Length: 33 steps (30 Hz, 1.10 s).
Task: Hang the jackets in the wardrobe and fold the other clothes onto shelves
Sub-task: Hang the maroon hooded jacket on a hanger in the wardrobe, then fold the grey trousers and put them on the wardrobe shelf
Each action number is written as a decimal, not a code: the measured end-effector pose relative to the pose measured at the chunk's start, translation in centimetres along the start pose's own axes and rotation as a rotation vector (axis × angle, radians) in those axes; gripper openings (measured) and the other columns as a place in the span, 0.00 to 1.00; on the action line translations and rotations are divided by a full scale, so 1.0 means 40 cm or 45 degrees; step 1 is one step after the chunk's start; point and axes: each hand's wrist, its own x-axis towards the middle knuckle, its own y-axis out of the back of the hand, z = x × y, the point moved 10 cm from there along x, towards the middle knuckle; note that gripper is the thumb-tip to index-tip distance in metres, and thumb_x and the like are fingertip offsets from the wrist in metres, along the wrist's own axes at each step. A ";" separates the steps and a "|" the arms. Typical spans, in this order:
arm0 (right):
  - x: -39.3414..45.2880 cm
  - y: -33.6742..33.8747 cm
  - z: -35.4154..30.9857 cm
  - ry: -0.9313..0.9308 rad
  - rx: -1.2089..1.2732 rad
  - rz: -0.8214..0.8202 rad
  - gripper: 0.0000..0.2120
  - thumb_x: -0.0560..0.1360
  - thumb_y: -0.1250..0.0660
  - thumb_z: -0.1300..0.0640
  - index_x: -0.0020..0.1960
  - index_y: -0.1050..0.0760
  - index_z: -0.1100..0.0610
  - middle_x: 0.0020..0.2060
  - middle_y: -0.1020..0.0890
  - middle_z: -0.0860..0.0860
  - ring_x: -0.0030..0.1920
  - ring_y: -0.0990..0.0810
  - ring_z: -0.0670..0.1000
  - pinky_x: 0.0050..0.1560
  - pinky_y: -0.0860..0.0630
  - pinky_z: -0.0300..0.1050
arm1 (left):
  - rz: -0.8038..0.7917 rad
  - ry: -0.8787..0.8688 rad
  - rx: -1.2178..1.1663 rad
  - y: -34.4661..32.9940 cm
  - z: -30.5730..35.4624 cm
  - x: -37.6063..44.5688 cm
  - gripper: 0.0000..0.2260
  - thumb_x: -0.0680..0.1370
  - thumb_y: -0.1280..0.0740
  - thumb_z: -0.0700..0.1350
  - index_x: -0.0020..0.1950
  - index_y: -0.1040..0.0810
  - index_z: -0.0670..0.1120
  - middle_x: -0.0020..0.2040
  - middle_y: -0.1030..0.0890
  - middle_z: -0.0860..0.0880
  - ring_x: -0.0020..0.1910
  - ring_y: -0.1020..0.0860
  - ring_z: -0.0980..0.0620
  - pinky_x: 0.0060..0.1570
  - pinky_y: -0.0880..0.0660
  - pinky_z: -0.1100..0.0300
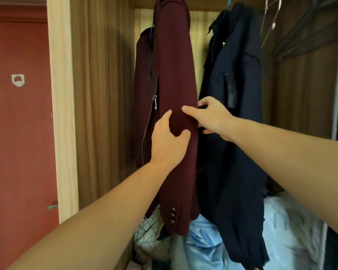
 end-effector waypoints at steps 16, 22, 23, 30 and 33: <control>-0.570 0.559 0.327 -0.076 -0.932 0.360 0.21 0.77 0.36 0.42 0.67 0.31 0.49 0.60 0.25 0.50 0.55 0.23 0.52 0.53 0.27 0.45 | -0.852 -0.383 0.355 -0.524 0.190 -0.402 0.29 0.74 0.32 0.54 0.74 0.35 0.55 0.72 0.32 0.53 0.70 0.34 0.48 0.66 0.32 0.47; -0.920 0.773 0.419 -0.655 -1.398 0.544 0.26 0.76 0.37 0.40 0.71 0.36 0.47 0.67 0.28 0.51 0.63 0.27 0.55 0.61 0.27 0.53 | -1.159 -0.632 0.270 -0.711 0.279 -0.579 0.29 0.75 0.33 0.57 0.75 0.36 0.55 0.73 0.34 0.52 0.71 0.36 0.47 0.66 0.33 0.49; -0.992 0.794 0.419 -0.769 -1.434 0.593 0.27 0.76 0.37 0.40 0.72 0.36 0.47 0.68 0.29 0.51 0.64 0.27 0.56 0.62 0.28 0.54 | -1.198 -0.657 0.232 -0.735 0.290 -0.614 0.30 0.74 0.32 0.57 0.74 0.36 0.55 0.73 0.33 0.51 0.71 0.36 0.46 0.67 0.33 0.50; -1.549 0.783 0.258 -1.359 -1.597 0.989 0.28 0.76 0.36 0.41 0.72 0.37 0.47 0.69 0.30 0.51 0.66 0.29 0.57 0.64 0.30 0.57 | -1.577 -0.850 -0.127 -0.783 0.413 -0.964 0.28 0.74 0.33 0.56 0.74 0.34 0.54 0.72 0.33 0.51 0.69 0.33 0.45 0.64 0.31 0.47; -1.771 0.718 0.118 -1.553 -1.650 1.157 0.29 0.74 0.35 0.41 0.72 0.37 0.47 0.68 0.29 0.51 0.66 0.29 0.57 0.62 0.29 0.55 | -1.702 -0.947 -0.305 -0.716 0.522 -1.143 0.28 0.74 0.32 0.54 0.73 0.33 0.53 0.72 0.32 0.48 0.70 0.33 0.44 0.66 0.32 0.48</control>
